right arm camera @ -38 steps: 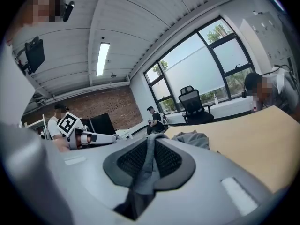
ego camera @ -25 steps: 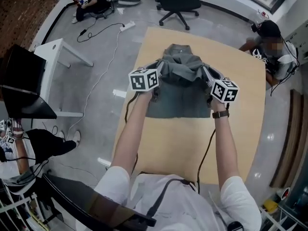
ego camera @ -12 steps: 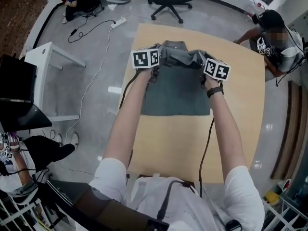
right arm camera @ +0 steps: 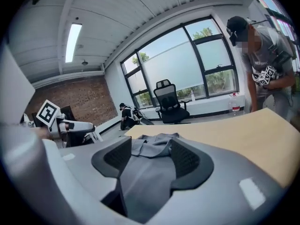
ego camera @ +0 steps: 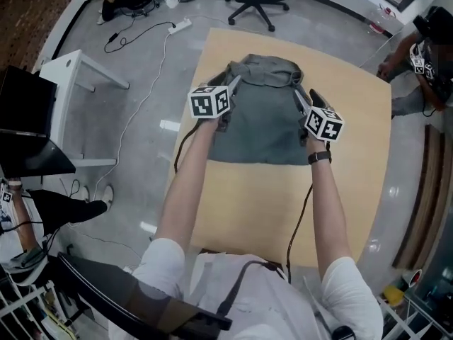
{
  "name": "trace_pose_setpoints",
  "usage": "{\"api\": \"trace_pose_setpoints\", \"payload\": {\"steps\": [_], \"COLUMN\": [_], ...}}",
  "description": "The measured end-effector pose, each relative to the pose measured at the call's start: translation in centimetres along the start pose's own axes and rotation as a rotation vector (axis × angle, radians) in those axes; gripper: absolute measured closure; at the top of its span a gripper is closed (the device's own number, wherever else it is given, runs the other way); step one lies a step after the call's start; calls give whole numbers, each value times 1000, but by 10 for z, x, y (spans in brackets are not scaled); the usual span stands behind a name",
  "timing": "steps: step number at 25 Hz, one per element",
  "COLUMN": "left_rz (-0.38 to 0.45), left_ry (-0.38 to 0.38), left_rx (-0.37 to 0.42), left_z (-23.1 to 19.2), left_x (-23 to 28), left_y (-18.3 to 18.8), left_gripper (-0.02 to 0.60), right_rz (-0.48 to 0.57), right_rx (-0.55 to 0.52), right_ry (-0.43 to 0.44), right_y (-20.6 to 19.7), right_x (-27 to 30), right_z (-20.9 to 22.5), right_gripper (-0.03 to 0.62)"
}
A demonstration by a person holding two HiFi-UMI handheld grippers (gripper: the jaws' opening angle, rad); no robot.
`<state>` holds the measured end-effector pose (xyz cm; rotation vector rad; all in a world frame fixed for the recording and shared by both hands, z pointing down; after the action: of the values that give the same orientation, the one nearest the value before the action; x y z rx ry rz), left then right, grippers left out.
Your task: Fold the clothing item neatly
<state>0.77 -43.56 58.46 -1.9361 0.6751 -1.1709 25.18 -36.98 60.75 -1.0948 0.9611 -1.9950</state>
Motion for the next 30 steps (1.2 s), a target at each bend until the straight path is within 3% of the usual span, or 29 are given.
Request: {"api": "trace_pose_setpoints", "payload": {"steps": [3,8,10,14,18,22,27,30], "left_rz": [52,121,114,117,175,239,286,319], "left_ry": [-63,-32,-28,-52,-36,-49,-6,23], "left_rx": [48,56,57,30,-17,14,14,73], "left_z": [30,65,71,99,121,147,165,178], "left_x": [-31,-95,-118,-160,-220,-294,-375,-407], "left_y": [-19,-41,-50,-73,-86,-98,-125,-128], "left_gripper": [376,515,578,580,580,579,579,578], "right_rz": [-12,57,65,52,108,193,239,260], "right_rx": [-53,-83,-87,-103,-76,-63,-100,-134], "right_ry": [-2,51,144,257,234,221,247,269], "right_y": [-20,-36,-40,-55,-61,-64,-78,-81], "right_x": [-24,-78,-92,-130,-187,-255,-320,-345], "right_z": [-29,-89,-122,-167,-186,-199,-227,-245], "right_gripper": [419,586,589,589,589,589,589,589]}}
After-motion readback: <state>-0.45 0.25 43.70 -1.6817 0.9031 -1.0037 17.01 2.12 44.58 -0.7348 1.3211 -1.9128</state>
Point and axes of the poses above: the fingertips, and each gripper's own axes: x forward along the fingers, z to its right, y out of its top, the point moved 1 cm from there along -x, backward along the fingers, and after that the axes turned 11 degrees about y, right-handed, at the moved point
